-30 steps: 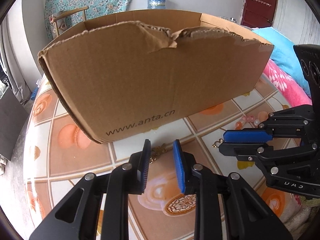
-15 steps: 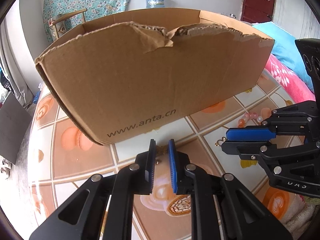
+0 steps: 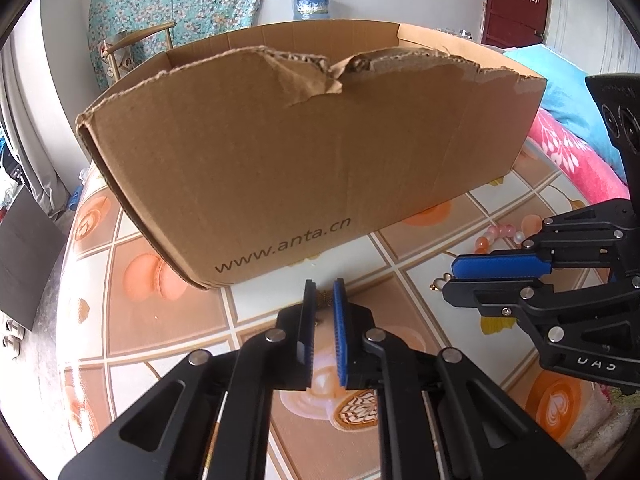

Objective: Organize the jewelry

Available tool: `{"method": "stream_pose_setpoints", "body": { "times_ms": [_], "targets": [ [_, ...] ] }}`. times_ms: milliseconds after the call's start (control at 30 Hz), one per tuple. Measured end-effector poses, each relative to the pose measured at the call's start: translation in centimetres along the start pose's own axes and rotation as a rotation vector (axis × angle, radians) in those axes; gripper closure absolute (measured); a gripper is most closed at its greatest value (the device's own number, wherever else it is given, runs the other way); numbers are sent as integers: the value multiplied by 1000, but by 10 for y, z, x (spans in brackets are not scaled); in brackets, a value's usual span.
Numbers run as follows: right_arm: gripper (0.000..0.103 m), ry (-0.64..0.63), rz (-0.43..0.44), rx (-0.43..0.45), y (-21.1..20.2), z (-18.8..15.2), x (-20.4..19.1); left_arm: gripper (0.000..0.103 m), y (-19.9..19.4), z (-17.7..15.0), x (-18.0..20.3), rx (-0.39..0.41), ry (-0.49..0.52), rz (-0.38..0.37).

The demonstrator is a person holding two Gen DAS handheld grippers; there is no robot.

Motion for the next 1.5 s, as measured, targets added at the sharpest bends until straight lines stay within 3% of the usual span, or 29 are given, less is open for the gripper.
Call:
{"method": "stream_pose_setpoints", "body": {
  "times_ms": [200,267,500,667,933,1200,1367,1500],
  "targets": [
    [92,-3,-2,0,1,0,0,95,-1,-1,0,6,8,-4],
    [92,-1,-1,-1,1,1,0,102,-1,-1,1,4,9,-9],
    [92,-4,-3,-2,1,0,-2,102,-4,-3,1,0,6,-15],
    [94,-1,-3,-3,2,0,-3,101,-7,-3,-1,-14,-13,-45],
    [94,7,5,-4,4,0,-2,85,-3,1,0,-27,-23,-62],
    [94,19,4,-7,7,-3,2,85,1,3,5,-15,9,-28],
    [94,20,6,-7,7,-3,3,91,3,4,6,-10,15,-16],
    [85,22,13,-7,7,-4,3,92,2,4,7,-6,30,-5]
  ]
}}
Point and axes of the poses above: each gripper's, at about its wrist camera, not at the fingertips, and y roughly the way its jaws point, x to its right, z to its top, the point moved 1 cm from there along y, roughly the way its jaws point, and after that the axes turned 3 degrees about -z, right-handed, at the moved point
